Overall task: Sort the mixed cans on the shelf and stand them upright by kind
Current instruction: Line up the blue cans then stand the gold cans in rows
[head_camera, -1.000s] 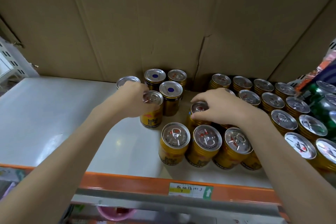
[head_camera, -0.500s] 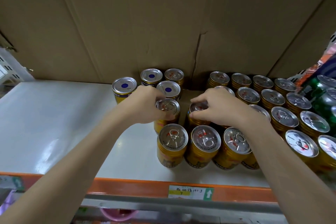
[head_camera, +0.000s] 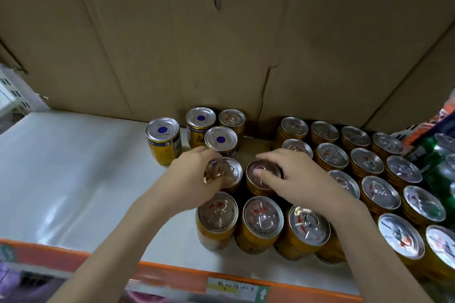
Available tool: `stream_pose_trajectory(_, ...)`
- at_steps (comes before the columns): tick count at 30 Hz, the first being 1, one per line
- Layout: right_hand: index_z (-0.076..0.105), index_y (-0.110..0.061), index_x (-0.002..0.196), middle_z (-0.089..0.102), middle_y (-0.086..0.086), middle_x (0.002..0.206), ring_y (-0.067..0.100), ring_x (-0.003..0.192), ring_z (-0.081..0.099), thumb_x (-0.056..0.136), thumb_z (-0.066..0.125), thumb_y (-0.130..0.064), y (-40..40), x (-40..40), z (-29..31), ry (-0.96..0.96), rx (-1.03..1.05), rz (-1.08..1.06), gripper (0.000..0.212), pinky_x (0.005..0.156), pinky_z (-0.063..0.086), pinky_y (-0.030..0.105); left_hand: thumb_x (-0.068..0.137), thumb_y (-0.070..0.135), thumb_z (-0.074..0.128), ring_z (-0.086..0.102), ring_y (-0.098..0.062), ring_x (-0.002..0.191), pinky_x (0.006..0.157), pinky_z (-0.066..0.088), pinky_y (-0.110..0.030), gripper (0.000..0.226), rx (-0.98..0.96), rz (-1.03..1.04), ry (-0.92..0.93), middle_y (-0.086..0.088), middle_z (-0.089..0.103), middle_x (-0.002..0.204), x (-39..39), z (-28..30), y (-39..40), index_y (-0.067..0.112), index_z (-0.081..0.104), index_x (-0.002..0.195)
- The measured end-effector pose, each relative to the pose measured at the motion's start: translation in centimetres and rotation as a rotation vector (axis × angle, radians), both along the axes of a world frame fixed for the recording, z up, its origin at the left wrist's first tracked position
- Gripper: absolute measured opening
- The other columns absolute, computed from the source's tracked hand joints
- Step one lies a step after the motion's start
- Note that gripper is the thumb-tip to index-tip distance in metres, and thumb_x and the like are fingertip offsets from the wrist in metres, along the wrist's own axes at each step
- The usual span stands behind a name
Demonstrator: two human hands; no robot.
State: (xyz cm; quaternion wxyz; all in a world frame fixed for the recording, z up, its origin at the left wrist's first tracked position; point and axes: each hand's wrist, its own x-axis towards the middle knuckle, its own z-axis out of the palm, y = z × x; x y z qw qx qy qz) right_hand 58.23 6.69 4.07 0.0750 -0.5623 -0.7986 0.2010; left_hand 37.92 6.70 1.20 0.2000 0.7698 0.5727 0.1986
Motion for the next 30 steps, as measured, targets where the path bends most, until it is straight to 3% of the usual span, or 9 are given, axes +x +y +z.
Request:
stream_pose_trajectory(5,0.047,-0.025,0.135,0.05,-0.005,0.131,0.007,0.114,0.046,0.095,0.048,-0.035,2.0,0.6,0.4,0.029,0.002,0.06,0.04,0.083,0.034,0.013,0.085,0.034,0.064,0.056,-0.01,0.095,0.08,0.052,-0.028,0.045,-0.01,0.047,-0.049,0.006,0.057,0.112,0.2,-0.2,-0.7,0.022,0.054,0.127)
stream_pose_trajectory(8,0.048,-0.025,0.133,0.051,-0.006,0.129,0.005,0.109,0.045,0.095,0.049,-0.035,3.2,0.2,0.4,0.024,0.013,0.099,0.04,0.074,0.032,0.011,0.087,0.027,0.062,0.057,-0.01,0.097,0.082,0.051,-0.028,0.043,0.017,0.065,-0.074,0.004,0.059,0.117,0.5,-0.5,-1.2,0.019,0.054,0.129)
stream_pose_trajectory(14,0.048,-0.025,0.133,0.051,-0.005,0.127,0.007,0.104,0.047,0.094,0.05,-0.037,4.7,-1.5,0.4,0.055,0.056,0.068,0.041,0.081,0.034,0.02,0.087,0.029,0.063,0.056,-0.012,0.098,0.084,0.051,-0.031,0.043,0.017,0.04,-0.108,0.003,0.058,0.116,0.2,-1.0,-0.9,0.018,0.056,0.128)
stream_pose_trajectory(21,0.045,-0.021,0.135,0.05,0.002,0.131,0.019,0.119,0.047,0.09,0.053,-0.046,6.0,-5.2,0.3,0.0,0.095,-0.049,0.053,0.093,0.04,0.03,0.086,0.035,0.062,0.055,-0.011,0.095,0.082,0.05,-0.031,0.041,0.055,-0.098,-0.153,0.007,0.057,0.112,-1.2,-1.3,0.2,0.024,0.057,0.125)
stream_pose_trajectory(24,0.041,-0.019,0.136,0.048,0.005,0.132,0.023,0.118,0.047,0.084,0.056,-0.054,6.5,-7.6,-0.4,-0.081,0.049,-0.099,0.064,0.092,0.042,0.034,0.086,0.034,0.06,0.057,-0.013,0.087,0.072,0.05,-0.03,0.031,0.155,-0.186,-0.142,0.006,0.061,0.099,-2.7,-1.2,1.1,0.021,0.062,0.113)
stream_pose_trajectory(26,0.035,-0.019,0.138,0.042,0.006,0.137,0.027,0.12,0.046,0.08,0.058,-0.06,6.6,-8.9,-0.8,-0.124,0.002,-0.157,0.075,0.091,0.042,0.035,0.083,0.041,0.055,0.056,-0.014,0.077,0.064,0.044,-0.024,0.031,0.244,-0.127,-0.179,0.006,0.059,0.086,-4.8,-0.9,2.3,0.017,0.066,0.099)
stream_pose_trajectory(28,0.03,-0.02,0.14,0.035,0.007,0.141,0.029,0.121,0.044,0.074,0.06,-0.066,6.5,-9.8,-1.2,-0.119,-0.028,-0.227,0.086,0.091,0.042,0.036,0.078,0.044,0.055,0.051,-0.016,0.074,0.064,0.037,-0.021,0.035,0.4,-0.026,-0.168,0.004,0.053,0.084,-7.5,-0.8,3.9,0.014,0.065,0.093)
stream_pose_trajectory(30,0.028,-0.021,0.14,0.029,0.009,0.143,0.031,0.12,0.046,0.072,0.063,-0.066,6.4,-10.6,-1.4,-0.142,-0.042,-0.273,0.089,0.09,0.043,0.036,0.071,0.044,0.064,0.05,-0.026,0.083,0.074,0.038,-0.027,0.046,0.477,0.068,-0.052,-0.005,0.053,0.094,-9.8,-0.8,5.3,0.012,0.063,0.104)
